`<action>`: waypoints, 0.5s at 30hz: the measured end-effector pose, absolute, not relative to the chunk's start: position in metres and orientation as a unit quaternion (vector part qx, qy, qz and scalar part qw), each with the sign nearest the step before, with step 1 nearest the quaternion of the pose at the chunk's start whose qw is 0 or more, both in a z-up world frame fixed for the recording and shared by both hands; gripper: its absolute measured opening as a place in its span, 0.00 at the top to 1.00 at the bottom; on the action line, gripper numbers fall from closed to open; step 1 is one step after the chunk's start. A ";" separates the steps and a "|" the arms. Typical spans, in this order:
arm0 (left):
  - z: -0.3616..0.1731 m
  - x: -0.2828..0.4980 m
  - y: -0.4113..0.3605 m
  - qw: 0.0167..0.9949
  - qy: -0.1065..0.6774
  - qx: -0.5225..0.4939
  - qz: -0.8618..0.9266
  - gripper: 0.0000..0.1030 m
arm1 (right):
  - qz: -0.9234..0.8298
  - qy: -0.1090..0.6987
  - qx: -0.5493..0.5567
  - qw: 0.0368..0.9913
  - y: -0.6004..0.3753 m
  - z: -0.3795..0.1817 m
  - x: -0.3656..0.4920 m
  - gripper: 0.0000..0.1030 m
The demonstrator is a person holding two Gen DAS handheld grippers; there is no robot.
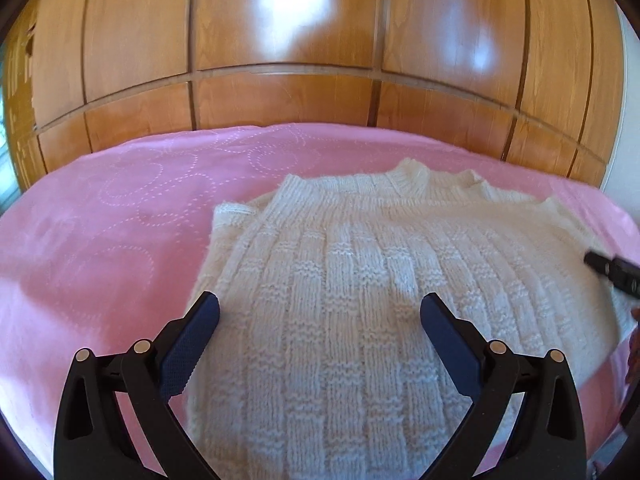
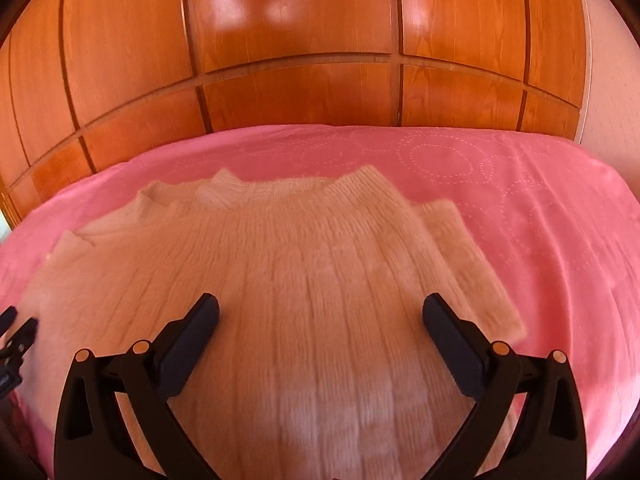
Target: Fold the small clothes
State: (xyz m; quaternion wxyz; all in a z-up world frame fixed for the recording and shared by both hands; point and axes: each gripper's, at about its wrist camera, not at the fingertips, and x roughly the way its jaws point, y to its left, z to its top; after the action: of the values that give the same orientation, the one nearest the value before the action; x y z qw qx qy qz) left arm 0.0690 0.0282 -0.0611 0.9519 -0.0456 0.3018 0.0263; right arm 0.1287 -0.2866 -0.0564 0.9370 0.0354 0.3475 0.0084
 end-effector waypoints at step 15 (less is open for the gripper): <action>-0.082 0.054 0.055 0.935 0.329 -0.122 0.051 0.03 | -0.010 0.327 -0.007 0.945 -0.277 -0.087 0.078 0.02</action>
State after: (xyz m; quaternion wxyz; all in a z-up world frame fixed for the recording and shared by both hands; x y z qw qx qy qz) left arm 0.0541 0.0549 -0.0816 0.9349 -0.1220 0.3292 0.0515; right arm 0.0785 -0.2770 -0.0871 0.9451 -0.0070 0.3267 -0.0099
